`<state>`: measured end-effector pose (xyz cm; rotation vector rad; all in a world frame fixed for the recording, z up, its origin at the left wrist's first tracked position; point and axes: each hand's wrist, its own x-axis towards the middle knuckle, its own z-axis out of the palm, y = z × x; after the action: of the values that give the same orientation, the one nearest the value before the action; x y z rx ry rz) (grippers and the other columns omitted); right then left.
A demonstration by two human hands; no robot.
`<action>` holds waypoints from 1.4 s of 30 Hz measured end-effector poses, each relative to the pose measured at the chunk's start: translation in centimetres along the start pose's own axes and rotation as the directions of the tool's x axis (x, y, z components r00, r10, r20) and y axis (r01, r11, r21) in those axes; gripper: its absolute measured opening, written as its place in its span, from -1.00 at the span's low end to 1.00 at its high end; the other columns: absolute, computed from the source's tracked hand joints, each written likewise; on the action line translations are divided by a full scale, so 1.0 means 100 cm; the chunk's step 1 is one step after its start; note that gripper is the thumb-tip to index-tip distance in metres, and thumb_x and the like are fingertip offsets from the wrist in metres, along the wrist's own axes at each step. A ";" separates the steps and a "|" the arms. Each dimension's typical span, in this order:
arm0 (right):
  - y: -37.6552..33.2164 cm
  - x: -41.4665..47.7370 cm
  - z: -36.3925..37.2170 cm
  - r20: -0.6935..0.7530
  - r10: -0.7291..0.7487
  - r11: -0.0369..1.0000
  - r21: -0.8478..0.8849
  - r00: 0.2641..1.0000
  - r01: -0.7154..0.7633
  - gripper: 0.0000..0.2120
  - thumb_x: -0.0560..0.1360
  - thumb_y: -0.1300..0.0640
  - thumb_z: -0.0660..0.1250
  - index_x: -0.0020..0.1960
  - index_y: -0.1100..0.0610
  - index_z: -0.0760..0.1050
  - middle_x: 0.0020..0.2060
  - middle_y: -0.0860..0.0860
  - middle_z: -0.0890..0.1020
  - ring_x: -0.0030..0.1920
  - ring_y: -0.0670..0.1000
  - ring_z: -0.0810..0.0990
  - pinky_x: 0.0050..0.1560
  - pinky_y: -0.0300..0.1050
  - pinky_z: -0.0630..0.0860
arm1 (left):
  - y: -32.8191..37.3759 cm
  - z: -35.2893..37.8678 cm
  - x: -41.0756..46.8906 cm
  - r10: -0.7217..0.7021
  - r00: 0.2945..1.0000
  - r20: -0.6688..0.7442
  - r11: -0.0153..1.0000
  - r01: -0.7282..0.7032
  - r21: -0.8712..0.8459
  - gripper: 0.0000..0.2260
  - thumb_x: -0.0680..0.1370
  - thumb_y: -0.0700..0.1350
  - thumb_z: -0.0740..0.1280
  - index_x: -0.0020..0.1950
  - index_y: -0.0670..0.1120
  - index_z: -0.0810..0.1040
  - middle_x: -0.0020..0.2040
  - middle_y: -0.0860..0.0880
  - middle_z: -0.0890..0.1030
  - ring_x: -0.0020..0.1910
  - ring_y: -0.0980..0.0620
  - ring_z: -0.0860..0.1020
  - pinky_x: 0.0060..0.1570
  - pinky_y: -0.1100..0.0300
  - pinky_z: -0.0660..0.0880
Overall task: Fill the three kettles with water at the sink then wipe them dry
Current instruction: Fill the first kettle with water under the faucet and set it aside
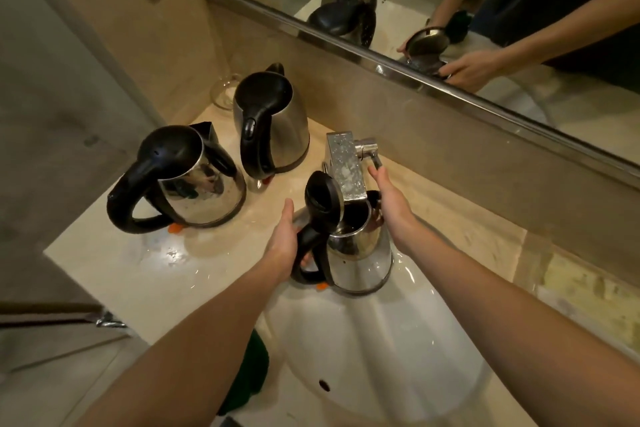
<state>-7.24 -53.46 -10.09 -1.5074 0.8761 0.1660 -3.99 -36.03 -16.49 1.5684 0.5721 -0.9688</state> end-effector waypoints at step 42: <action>0.020 0.024 -0.010 0.003 -0.111 0.993 -0.043 0.994 0.111 -0.46 0.62 -0.30 -0.16 0.49 -0.18 0.29 0.50 -0.04 0.31 0.51 0.06 0.22 0.48 0.10 0.13 | 0.002 0.004 0.012 0.037 0.998 0.054 0.999 -0.037 0.003 -0.26 0.54 0.47 -0.06 -0.45 0.00 0.60 -0.43 -0.08 0.41 -0.51 0.02 0.38 -0.37 0.17 0.37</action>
<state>-7.19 -55.09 -12.96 -1.5919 0.7898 0.1045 -3.33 -36.65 -17.38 1.5466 0.5016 -0.9818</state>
